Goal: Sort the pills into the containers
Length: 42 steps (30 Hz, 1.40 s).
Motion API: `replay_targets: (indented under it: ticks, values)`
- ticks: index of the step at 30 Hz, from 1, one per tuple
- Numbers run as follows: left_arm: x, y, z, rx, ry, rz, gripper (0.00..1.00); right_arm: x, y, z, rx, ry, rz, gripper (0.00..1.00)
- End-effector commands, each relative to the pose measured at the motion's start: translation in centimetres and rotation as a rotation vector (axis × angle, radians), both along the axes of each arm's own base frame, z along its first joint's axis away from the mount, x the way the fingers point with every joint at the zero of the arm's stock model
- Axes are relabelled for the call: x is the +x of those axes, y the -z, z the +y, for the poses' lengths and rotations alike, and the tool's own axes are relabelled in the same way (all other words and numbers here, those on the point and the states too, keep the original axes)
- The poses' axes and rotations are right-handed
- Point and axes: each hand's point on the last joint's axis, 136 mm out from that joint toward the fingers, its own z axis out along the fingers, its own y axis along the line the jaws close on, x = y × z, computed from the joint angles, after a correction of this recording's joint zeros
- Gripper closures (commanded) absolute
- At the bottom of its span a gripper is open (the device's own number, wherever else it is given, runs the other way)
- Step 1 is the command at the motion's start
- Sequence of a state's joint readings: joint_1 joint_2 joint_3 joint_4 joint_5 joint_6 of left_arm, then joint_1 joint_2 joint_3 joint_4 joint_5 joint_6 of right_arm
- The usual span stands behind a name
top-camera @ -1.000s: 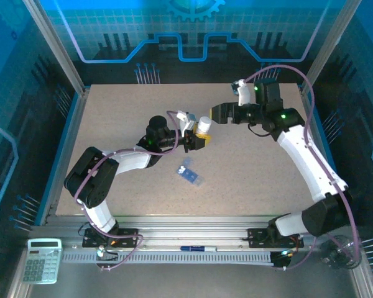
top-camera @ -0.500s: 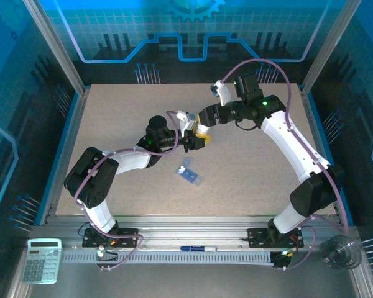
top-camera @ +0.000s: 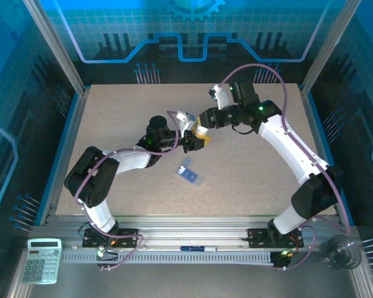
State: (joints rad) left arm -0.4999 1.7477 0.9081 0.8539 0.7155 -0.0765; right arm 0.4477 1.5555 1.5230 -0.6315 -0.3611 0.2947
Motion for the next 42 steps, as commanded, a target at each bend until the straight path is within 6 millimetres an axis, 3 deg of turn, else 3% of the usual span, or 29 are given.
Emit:
replay_targets:
  ticks: [1,5,11,15,22,28,34,42]
  values:
    - [0.2,-3.1,0.0,-0.06,0.003,-0.103,1.0,-1.2,3.6,-0.5,-0.031,0.19,0.116,0.6]
    - [0.1,-3.1,0.0,-0.06,0.005,-0.102,1.0,-2.0,4.3,0.3,0.017,0.304,0.112,0.6]
    - [0.1,-3.0,0.1,-0.053,0.004,-0.104,1.0,-2.1,3.8,1.1,0.034,0.316,0.11,0.56]
    - [0.0,-3.0,0.1,-0.052,0.003,-0.103,1.0,-1.6,1.6,0.0,0.062,0.307,0.079,0.49]
    - [0.0,-3.2,0.1,-0.054,0.004,-0.108,1.0,-2.6,-2.7,-2.5,0.152,0.221,-0.008,0.23]
    - [0.0,-3.0,0.1,-0.05,0.005,-0.104,1.0,-3.1,-4.2,-3.9,0.185,0.075,-0.07,0.21]
    - [0.0,-3.0,0.1,-0.05,0.005,-0.102,1.0,-1.8,-3.9,-3.2,0.058,-0.048,-0.091,0.2]
    - [-0.1,-3.1,0.2,-0.049,0.005,-0.105,1.0,-0.8,-2.6,-1.3,0.02,-0.11,-0.05,0.21]
